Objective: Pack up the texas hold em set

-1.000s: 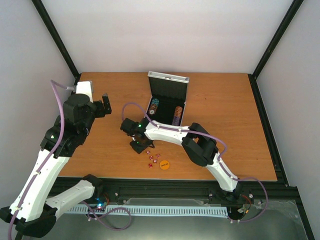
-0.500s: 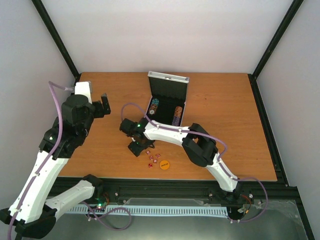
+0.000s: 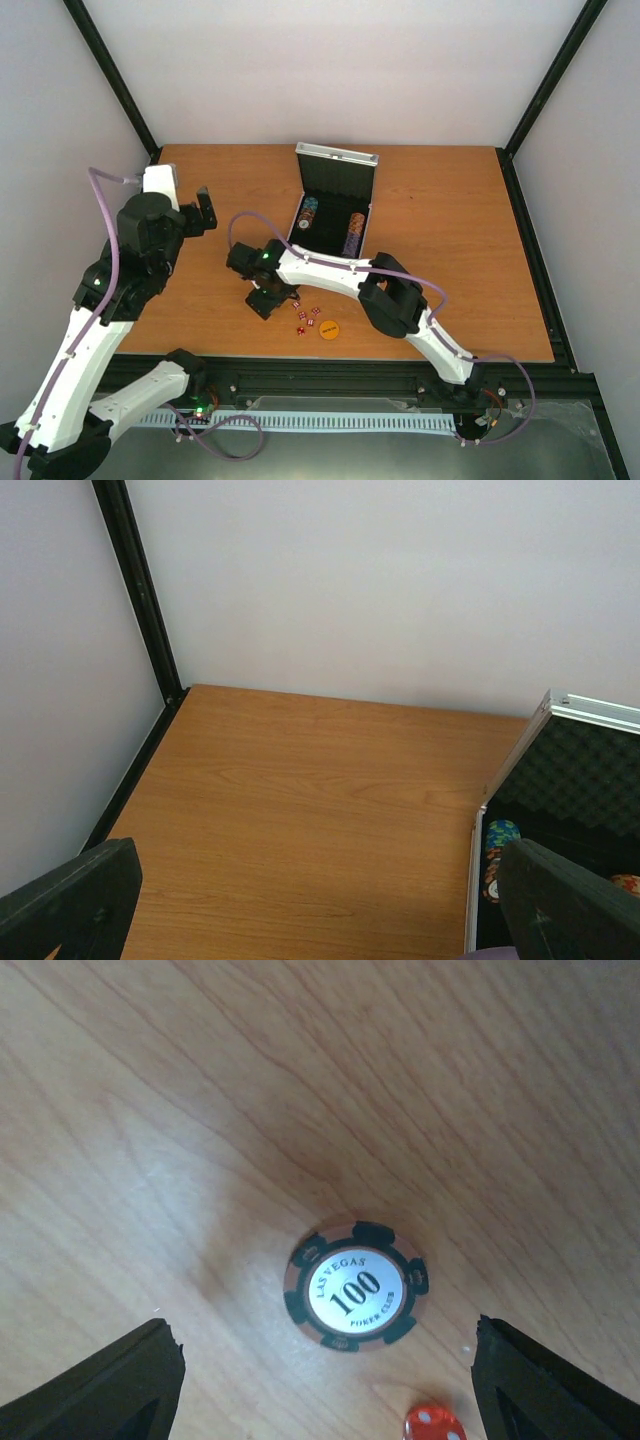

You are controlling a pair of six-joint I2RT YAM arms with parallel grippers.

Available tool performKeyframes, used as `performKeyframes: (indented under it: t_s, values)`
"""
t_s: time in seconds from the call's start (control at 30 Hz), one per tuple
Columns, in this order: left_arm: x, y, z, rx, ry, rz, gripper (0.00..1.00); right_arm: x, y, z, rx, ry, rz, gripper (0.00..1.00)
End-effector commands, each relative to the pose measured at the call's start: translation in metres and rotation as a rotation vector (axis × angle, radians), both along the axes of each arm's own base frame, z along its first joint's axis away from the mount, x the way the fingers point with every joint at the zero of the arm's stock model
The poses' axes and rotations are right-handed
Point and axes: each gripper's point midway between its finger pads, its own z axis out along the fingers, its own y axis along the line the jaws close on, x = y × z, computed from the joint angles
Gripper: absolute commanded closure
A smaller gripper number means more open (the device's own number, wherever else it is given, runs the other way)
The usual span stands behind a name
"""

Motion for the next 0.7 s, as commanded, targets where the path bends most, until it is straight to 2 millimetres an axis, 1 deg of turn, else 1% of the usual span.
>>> performKeyframes:
  t_s: [0.0, 0.17, 0.27, 0.5, 0.67]
  values:
    - [-0.004, 0.006, 0.006, 0.012, -0.020, 0.016, 0.00, 0.000, -0.002, -0.014, -0.049, 0.014, 0.010, 0.19]
    - [-0.006, 0.008, 0.009, 0.012, -0.030, 0.020, 0.00, -0.001, -0.001, -0.025, -0.067, 0.030, 0.014, 0.21]
    - [-0.007, 0.009, 0.008, 0.014, -0.028, 0.025, 0.00, -0.002, -0.003, -0.028, -0.080, 0.033, 0.014, 0.24]
    - [-0.010, 0.012, 0.005, 0.013, -0.030, 0.035, 0.00, -0.006, -0.015, -0.037, -0.129, 0.051, 0.023, 0.26]
    - [-0.012, 0.015, 0.003, 0.016, -0.031, 0.048, 0.00, 0.004, -0.017, -0.040, -0.124, 0.044, 0.012, 0.28]
